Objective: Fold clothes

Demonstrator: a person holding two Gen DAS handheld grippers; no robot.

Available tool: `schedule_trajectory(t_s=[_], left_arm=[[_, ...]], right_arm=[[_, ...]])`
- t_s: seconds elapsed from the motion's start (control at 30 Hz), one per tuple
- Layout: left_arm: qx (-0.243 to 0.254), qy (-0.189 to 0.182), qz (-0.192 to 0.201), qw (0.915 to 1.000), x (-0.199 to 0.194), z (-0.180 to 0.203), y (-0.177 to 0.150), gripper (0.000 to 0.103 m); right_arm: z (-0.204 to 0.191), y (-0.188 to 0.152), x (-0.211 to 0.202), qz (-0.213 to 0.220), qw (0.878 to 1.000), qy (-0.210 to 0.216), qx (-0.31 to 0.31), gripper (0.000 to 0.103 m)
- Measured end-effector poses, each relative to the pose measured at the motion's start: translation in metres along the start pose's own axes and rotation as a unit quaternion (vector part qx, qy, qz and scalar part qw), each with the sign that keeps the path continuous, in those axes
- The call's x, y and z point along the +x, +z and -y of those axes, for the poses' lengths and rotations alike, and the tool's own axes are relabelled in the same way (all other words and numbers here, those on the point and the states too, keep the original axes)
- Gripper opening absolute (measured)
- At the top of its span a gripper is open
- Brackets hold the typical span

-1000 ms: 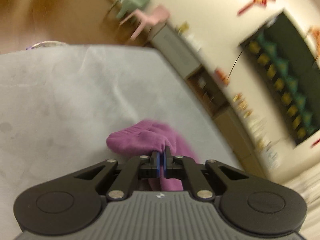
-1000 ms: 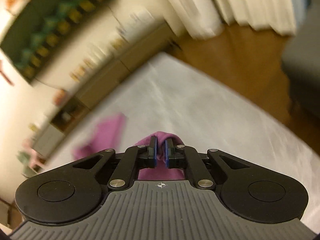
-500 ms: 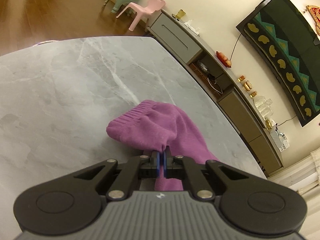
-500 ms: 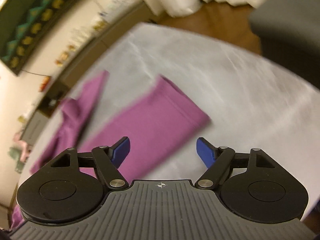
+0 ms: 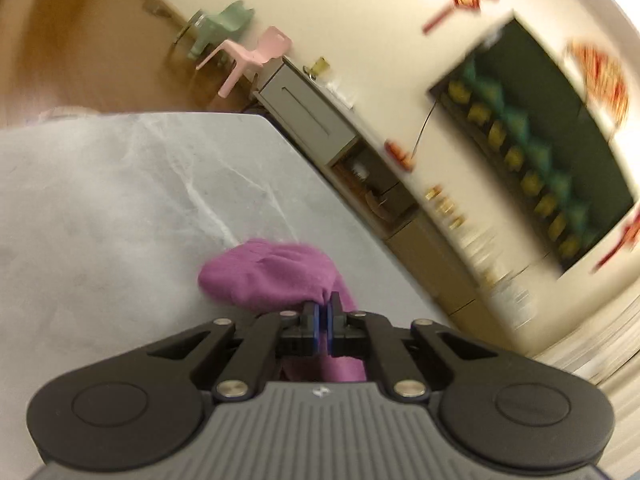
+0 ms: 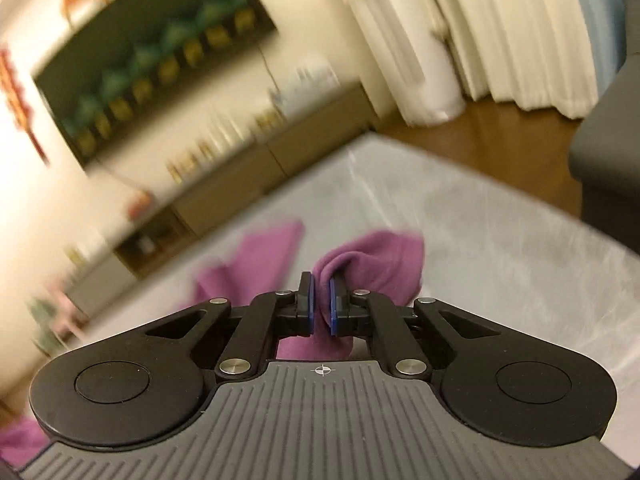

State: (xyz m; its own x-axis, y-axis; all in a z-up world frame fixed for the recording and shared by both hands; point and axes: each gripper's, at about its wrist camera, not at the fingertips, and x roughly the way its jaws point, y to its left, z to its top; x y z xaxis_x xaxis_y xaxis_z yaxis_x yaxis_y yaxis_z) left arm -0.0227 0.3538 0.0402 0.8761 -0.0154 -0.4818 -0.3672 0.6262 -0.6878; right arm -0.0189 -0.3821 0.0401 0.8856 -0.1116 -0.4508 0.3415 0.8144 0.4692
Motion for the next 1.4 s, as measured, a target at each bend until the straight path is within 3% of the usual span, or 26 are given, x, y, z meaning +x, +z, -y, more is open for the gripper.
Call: schedule_trajectory(t_s=[0.07, 0.17, 0.23, 0.3, 0.37, 0.43, 0.5, 0.6, 0.7, 0.77, 0.83, 0.87, 0.9, 1.0, 1.07, 1.1, 1.13, 1.17, 1.2, 1.23, 1.3, 1.37, 1.4], left_arm=[[-0.024, 0.015, -0.025, 0.9993, -0.014, -0.023, -0.005, 0.003], [-0.047, 0.077, -0.063, 0.994, -0.017, -0.045, -0.018, 0.003], [-0.034, 0.116, -0.079, 0.9894, -0.014, -0.044, -0.027, 0.004], [-0.003, 0.132, -0.081, 0.988, -0.013, -0.032, -0.034, 0.006], [0.046, 0.15, -0.054, 0.9862, -0.021, -0.013, -0.04, 0.011], [0.097, 0.175, -0.01, 0.9797, -0.034, 0.004, -0.047, 0.021], [0.145, 0.197, 0.045, 0.9685, -0.05, 0.025, -0.056, 0.021], [0.187, 0.161, 0.043, 0.968, -0.05, 0.059, -0.062, 0.021], [0.234, 0.138, -0.044, 0.9613, 0.0, 0.083, -0.077, 0.022], [0.265, 0.126, -0.112, 0.9494, 0.041, 0.098, -0.088, 0.022], [0.293, 0.127, -0.171, 0.9322, 0.081, 0.107, -0.099, 0.013], [0.3, 0.146, -0.186, 0.9243, 0.101, 0.101, -0.104, 0.012], [0.302, 0.152, -0.189, 0.9219, 0.114, 0.092, -0.106, 0.009], [0.305, 0.158, -0.178, 0.922, 0.119, 0.083, -0.098, 0.007], [0.291, 0.124, -0.183, 0.9308, 0.107, 0.087, -0.092, 0.008], [0.285, 0.102, -0.186, 0.935, 0.099, 0.09, -0.09, 0.009], [0.279, 0.079, -0.187, 0.9386, 0.091, 0.093, -0.087, 0.011], [0.273, 0.056, -0.19, 0.9415, 0.083, 0.094, -0.085, 0.013], [0.267, 0.036, -0.195, 0.9431, 0.078, 0.098, -0.085, 0.014], [0.266, 0.021, -0.197, 0.9432, 0.075, 0.103, -0.087, 0.014], [0.278, -0.003, -0.193, 0.9409, 0.072, 0.104, -0.087, 0.015], [0.298, -0.018, -0.186, 0.936, 0.083, 0.101, -0.081, 0.014], [0.307, -0.027, -0.181, 0.9338, 0.09, 0.098, -0.075, 0.014]], right_arm=[[0.021, 0.0, -0.016, -0.018, 1.0, -0.014, 0.011, 0.004], [0.066, -0.015, -0.011, -0.111, 0.992, -0.035, 0.055, 0.006], [0.086, -0.02, -0.006, -0.14, 0.985, -0.042, 0.096, 0.008], [0.089, -0.015, -0.015, -0.117, 0.986, -0.085, 0.082, 0.029], [0.085, -0.01, -0.031, -0.071, 0.987, -0.132, 0.062, 0.044], [0.077, -0.004, -0.047, -0.018, 0.985, -0.166, 0.038, 0.044], [0.059, -0.004, -0.048, -0.005, 0.99, -0.14, -0.011, 0.045], [0.019, -0.024, -0.017, -0.086, 0.989, -0.057, -0.106, 0.044], [-0.021, -0.051, 0.014, -0.16, 0.968, -0.017, -0.192, 0.044], [-0.035, -0.066, 0.032, -0.191, 0.952, -0.031, -0.238, 0.043], [-0.038, -0.074, 0.047, -0.207, 0.94, -0.056, -0.267, 0.041], [-0.038, -0.07, 0.053, -0.204, 0.936, -0.065, -0.278, 0.042], [-0.035, -0.063, 0.061, -0.207, 0.936, -0.074, -0.275, 0.043], [-0.036, -0.04, 0.086, -0.218, 0.931, -0.115, -0.269, 0.043], [-0.049, -0.018, 0.1, -0.211, 0.937, -0.133, -0.246, 0.033], [-0.061, -0.007, 0.104, -0.191, 0.946, -0.119, -0.233, 0.036], [-0.081, 0.005, 0.106, -0.168, 0.957, -0.083, -0.221, 0.045], [-0.104, 0.012, 0.114, -0.155, 0.963, -0.047, -0.213, 0.07], [-0.123, 0.017, 0.128, -0.151, 0.966, -0.017, -0.21, 0.086], [-0.143, 0.02, 0.151, -0.157, 0.966, 0.008, -0.207, 0.088], [-0.174, 0.019, 0.21, -0.178, 0.962, 0.007, -0.209, 0.088], [-0.193, 0.007, 0.267, -0.218, 0.949, -0.018, -0.229, 0.084], [-0.198, 0.0, 0.288, -0.246, 0.939, -0.025, -0.24, 0.053]])
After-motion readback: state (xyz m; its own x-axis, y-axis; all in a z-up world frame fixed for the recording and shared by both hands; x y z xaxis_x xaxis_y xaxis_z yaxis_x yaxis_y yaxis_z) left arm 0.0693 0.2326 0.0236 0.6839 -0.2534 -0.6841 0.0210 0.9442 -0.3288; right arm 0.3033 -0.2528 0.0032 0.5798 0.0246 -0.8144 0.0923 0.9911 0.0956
